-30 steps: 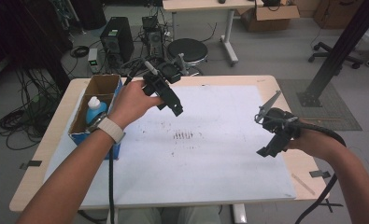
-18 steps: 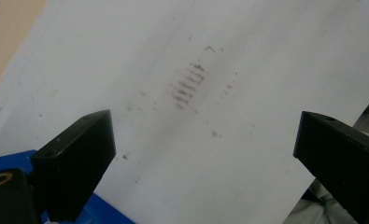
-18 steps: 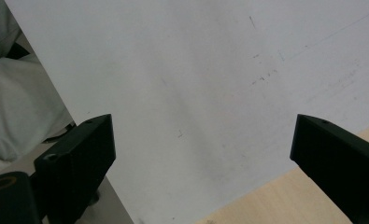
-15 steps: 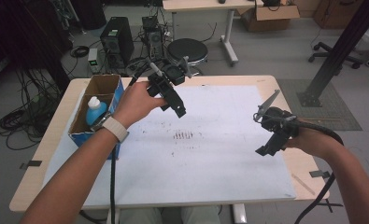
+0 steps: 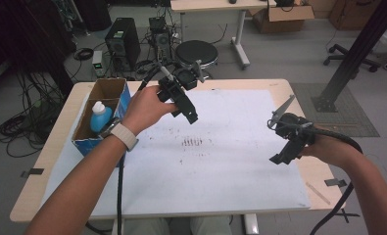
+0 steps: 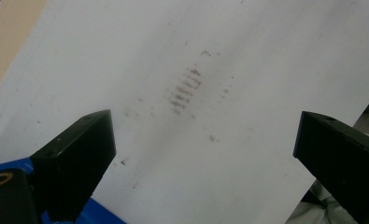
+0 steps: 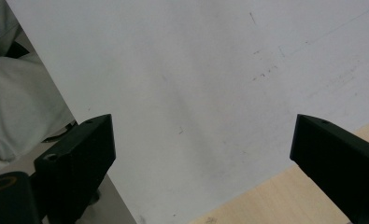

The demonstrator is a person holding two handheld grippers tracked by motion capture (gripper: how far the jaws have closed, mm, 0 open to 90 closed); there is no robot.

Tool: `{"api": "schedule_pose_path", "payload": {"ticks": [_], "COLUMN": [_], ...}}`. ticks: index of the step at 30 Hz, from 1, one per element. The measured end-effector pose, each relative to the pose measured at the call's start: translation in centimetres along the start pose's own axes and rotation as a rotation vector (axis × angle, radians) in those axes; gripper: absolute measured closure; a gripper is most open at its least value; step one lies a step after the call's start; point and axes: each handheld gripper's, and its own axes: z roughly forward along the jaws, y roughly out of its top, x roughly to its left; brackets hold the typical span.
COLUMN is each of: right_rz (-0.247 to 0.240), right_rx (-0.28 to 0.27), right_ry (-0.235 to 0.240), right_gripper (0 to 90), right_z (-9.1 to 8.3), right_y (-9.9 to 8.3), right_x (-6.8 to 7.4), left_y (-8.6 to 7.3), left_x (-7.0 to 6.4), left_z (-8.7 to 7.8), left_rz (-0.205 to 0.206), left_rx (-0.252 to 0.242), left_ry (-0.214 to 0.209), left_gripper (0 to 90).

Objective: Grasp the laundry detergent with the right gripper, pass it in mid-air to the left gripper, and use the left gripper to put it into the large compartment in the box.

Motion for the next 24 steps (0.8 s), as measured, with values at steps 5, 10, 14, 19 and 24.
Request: {"api": "schedule_pose_path", "payload": {"ticks": [5,10,14,19,24], "right_rz": [-0.005,-0.009,-0.009,-0.012,-0.011], "right_rx": [0.000,-0.001,0.000,0.000,-0.007], "right_ry": [0.003,0.003,0.003,0.004,0.003], "right_gripper": [6.6,6.6,6.7,6.6,6.7], "right_z": [0.09,0.10,0.20,0.23,0.21], "right_y": [0.15,0.30,0.40,0.49,0.51], "right_x": [0.05,0.07,0.12,0.23,0.34], "left_y": [-0.13,-0.28,-0.38,-0.53,-0.65], "left_x": [0.11,0.29,0.43,0.49,0.56], "left_z": [-0.13,-0.20,-0.20,-0.18,-0.17], "left_rz": [-0.006,-0.010,-0.012,-0.015,-0.020], "left_rx": [-0.003,-0.006,-0.007,-0.008,-0.005], "left_ry": [0.001,0.002,0.002,0.000,0.002], "left_gripper": [6.2,6.3,6.3,6.3,6.3]}}
